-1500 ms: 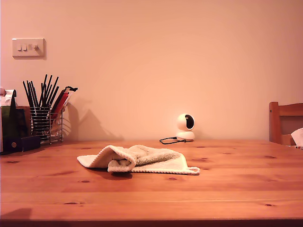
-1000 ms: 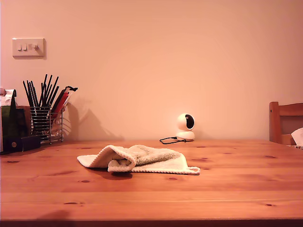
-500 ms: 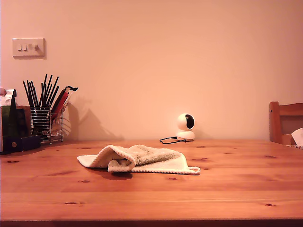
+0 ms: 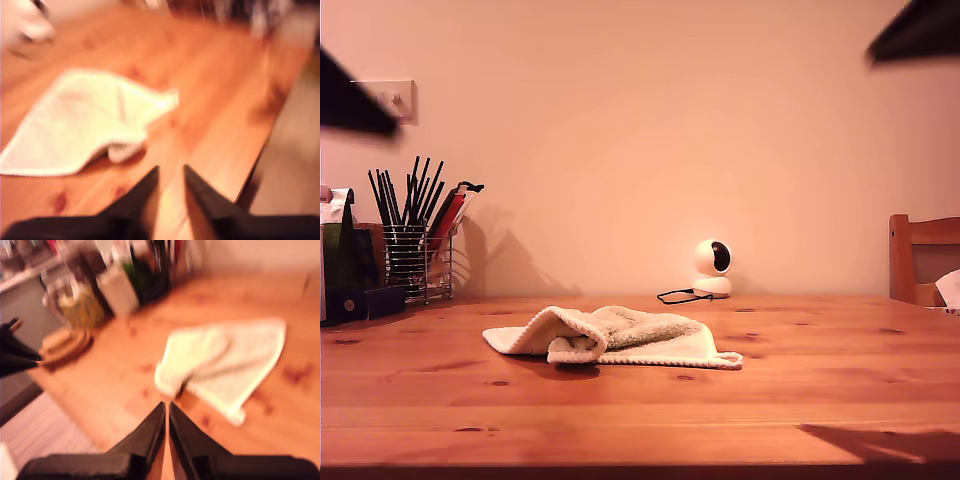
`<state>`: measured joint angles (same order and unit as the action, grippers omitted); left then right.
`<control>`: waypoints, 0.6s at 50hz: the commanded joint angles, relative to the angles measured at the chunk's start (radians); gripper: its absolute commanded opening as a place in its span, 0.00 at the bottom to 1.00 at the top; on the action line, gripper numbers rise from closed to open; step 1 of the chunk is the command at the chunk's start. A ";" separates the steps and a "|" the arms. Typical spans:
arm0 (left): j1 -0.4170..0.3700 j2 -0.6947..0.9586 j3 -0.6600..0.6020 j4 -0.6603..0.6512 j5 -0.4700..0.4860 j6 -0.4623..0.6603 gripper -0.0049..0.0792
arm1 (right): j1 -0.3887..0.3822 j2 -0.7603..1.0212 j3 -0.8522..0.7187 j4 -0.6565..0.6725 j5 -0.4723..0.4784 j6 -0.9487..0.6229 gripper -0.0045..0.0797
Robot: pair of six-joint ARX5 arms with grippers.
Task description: Fold the tea towel in front of you. After folding it, place it to the left side.
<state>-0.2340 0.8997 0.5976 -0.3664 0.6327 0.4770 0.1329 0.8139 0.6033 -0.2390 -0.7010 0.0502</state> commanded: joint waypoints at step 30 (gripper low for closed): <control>-0.297 0.459 0.093 0.354 -0.380 0.650 0.59 | 0.175 0.304 0.128 -0.012 0.072 -0.104 0.37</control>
<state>-0.5289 1.3174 0.6834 -0.0189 0.2646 1.0920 0.3035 1.1110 0.7204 -0.2554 -0.6411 -0.0505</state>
